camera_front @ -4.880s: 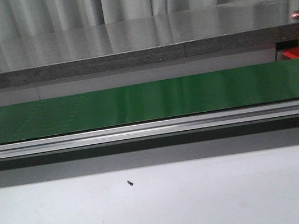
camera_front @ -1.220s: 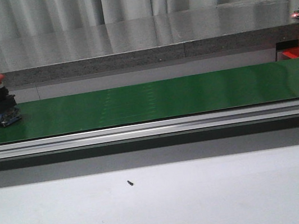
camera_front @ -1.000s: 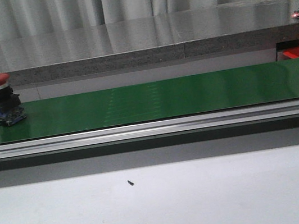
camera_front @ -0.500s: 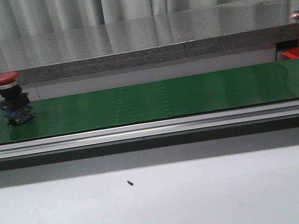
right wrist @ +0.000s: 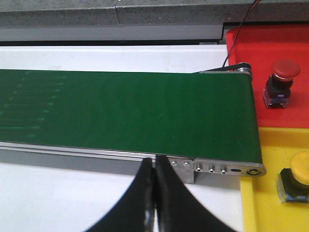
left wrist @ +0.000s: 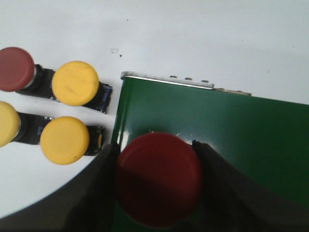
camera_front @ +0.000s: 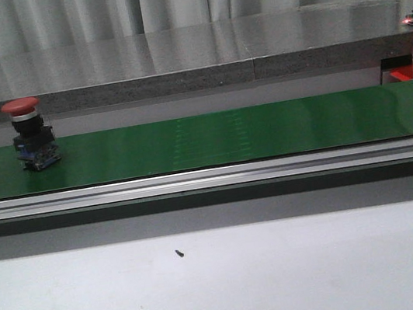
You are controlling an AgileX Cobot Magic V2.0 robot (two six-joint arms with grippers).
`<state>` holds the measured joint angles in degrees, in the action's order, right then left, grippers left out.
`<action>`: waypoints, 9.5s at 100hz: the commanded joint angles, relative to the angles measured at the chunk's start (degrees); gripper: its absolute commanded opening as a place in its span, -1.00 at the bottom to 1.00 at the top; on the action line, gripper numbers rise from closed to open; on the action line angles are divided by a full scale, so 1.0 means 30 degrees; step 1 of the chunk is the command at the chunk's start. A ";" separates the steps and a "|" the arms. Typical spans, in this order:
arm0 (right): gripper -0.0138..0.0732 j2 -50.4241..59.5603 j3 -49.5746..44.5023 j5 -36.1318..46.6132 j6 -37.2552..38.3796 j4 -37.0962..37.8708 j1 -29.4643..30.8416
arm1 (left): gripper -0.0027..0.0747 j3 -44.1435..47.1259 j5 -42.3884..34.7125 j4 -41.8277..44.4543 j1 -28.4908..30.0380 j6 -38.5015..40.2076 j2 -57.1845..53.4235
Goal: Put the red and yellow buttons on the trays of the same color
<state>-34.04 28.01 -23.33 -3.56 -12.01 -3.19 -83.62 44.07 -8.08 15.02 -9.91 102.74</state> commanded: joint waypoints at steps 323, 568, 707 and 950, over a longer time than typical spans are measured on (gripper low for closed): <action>-0.84 -0.1607 0.2204 -0.0926 -0.0640 0.0090 -0.0029 | -0.98 1.5865 -0.3931 -0.3663 -0.4859 -0.1523 -2.1017; 0.77 -2.7573 2.8180 -1.1247 -0.6958 0.0105 -0.8738 | -0.98 1.5865 -0.3931 -0.3663 -0.4859 -0.1523 -2.1017; -0.11 -2.4170 2.8180 -1.3504 -0.5711 -0.0045 -0.0186 | -0.98 1.5865 -0.3931 -0.3663 -0.4859 -0.1523 -2.1017; 0.68 -2.9493 2.8152 -0.9450 0.0068 0.2590 1.1044 | -0.98 1.5865 -0.4178 -0.3663 -0.4859 -0.1523 -2.1017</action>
<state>-128.13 110.77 -53.31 -3.36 -4.70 29.66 -34.61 35.40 -17.79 0.86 -14.72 39.94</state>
